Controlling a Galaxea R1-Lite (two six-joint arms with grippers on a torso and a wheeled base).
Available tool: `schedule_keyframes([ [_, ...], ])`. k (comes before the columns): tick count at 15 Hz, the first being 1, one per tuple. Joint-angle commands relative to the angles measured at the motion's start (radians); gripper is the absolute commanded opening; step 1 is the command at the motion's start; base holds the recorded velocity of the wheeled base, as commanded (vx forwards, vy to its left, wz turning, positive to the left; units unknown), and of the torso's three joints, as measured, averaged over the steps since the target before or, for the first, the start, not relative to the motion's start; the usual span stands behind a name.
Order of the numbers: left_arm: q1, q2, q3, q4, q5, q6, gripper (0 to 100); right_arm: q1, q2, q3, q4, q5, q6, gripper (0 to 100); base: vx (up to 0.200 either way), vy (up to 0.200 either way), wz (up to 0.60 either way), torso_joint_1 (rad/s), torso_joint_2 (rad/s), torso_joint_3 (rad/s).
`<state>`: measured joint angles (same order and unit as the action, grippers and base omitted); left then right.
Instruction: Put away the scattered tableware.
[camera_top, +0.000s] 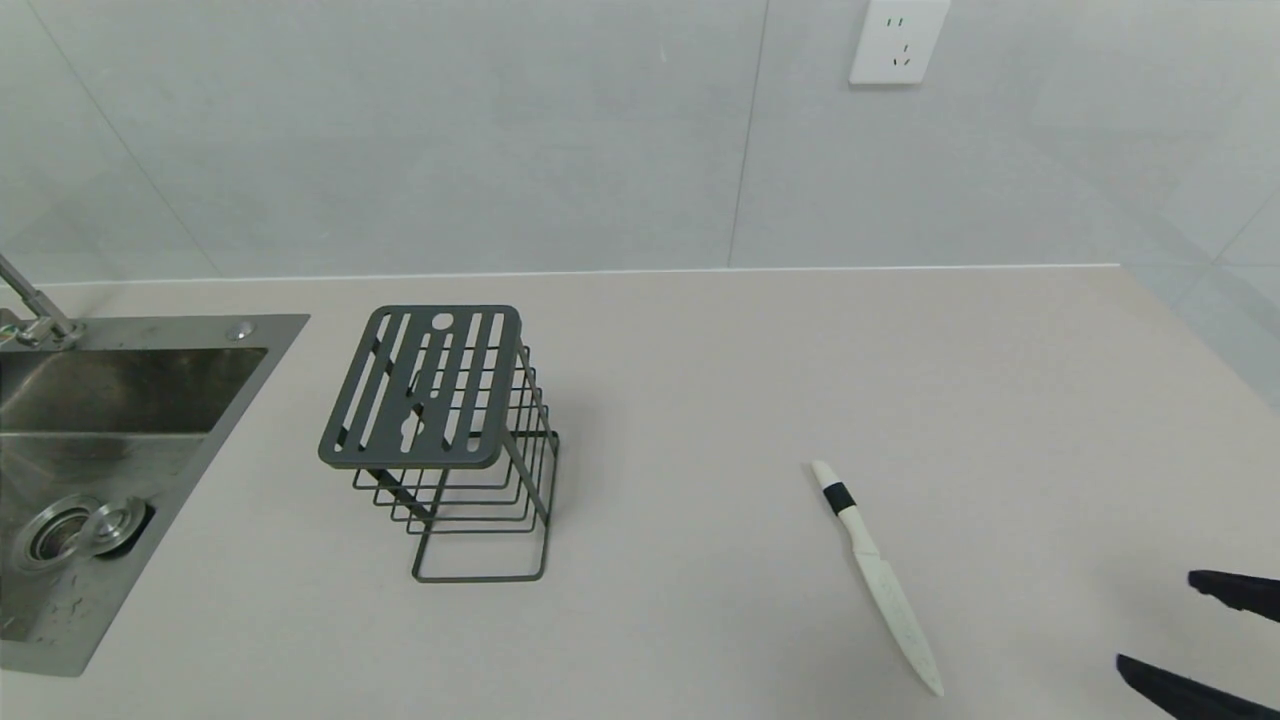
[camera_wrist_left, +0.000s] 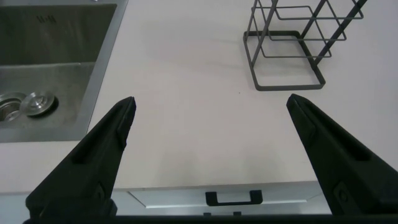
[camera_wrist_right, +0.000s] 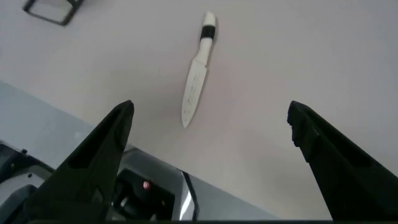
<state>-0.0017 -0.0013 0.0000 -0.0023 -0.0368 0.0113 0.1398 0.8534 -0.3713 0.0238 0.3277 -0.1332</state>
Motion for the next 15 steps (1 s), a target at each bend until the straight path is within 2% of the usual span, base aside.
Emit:
schedule_keyframes([
  [1, 0.000, 0.001, 0.000, -0.001, 0.000, -0.001, 100, 0.050, 0.243, -0.029, -0.044, -0.030, -0.032, 100, 0.000, 0.000, 0.00, 0.000, 0.00, 0.000],
  [3, 0.000, 0.001, 0.000, 0.001, 0.000, 0.001, 100, 0.041, 0.355, -0.055, -0.085, -0.016, -0.037, 100, 0.000, 0.000, 0.00, 0.000, 0.00, 0.000],
  [5, 0.000, 0.001, 0.000, 0.001, 0.000, -0.002, 100, 0.058, 0.493, -0.061, -0.197, -0.001, -0.040, 100, 0.000, 0.000, 0.00, 0.000, 0.00, 0.000],
  [8, 0.000, 0.001, 0.000, -0.001, -0.002, 0.004, 100, 0.165, 0.664, -0.063, -0.375, -0.012, -0.031, 100, 0.000, 0.000, 0.00, 0.000, 0.00, 0.000],
  [10, 0.000, 0.001, 0.000, -0.001, -0.002, 0.004, 100, 0.185, 0.788, -0.121, -0.449, -0.039, -0.028, 100, 0.000, 0.000, 0.00, 0.000, 0.00, 0.000],
  [15, 0.000, 0.001, 0.000, -0.002, -0.002, 0.004, 100, 0.245, 0.794, -0.123, -0.469, -0.065, -0.005, 100, 0.000, 0.000, 0.00, 0.000, 0.00, 0.000],
])
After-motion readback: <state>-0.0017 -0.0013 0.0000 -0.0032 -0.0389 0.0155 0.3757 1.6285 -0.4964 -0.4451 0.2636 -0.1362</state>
